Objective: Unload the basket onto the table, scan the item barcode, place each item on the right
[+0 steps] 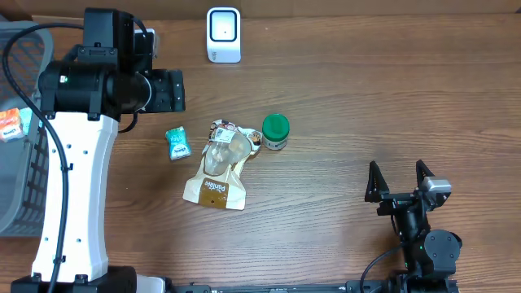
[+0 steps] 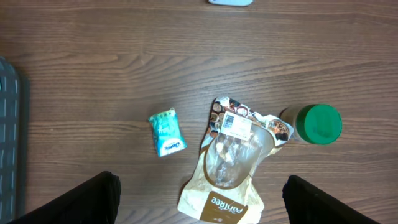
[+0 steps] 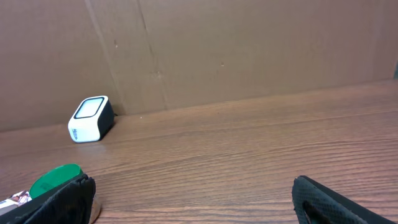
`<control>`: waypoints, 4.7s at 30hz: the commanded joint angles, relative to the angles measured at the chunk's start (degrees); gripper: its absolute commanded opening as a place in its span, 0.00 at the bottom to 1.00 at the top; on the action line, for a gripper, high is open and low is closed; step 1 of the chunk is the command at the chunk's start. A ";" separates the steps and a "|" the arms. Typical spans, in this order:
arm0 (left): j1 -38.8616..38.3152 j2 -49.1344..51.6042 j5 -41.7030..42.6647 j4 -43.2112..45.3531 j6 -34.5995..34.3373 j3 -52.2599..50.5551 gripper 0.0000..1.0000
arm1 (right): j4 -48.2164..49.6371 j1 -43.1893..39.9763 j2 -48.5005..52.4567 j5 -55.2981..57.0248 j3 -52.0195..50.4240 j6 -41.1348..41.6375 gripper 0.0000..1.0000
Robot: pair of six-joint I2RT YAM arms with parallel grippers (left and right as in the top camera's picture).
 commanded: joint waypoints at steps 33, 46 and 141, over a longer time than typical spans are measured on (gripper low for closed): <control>42.10 20.13 -1.20 -1.16 -11.04 29.09 0.89 | 0.26 0.22 -0.61 -0.09 -0.61 -0.07 1.00; 41.18 35.28 -1.11 2.34 -11.98 27.43 0.87 | 0.26 0.22 -0.61 -0.09 -0.61 -0.07 1.00; 28.61 4.11 -1.99 -5.84 -7.41 28.50 0.05 | 0.26 0.22 -0.61 -0.09 -0.61 -0.07 1.00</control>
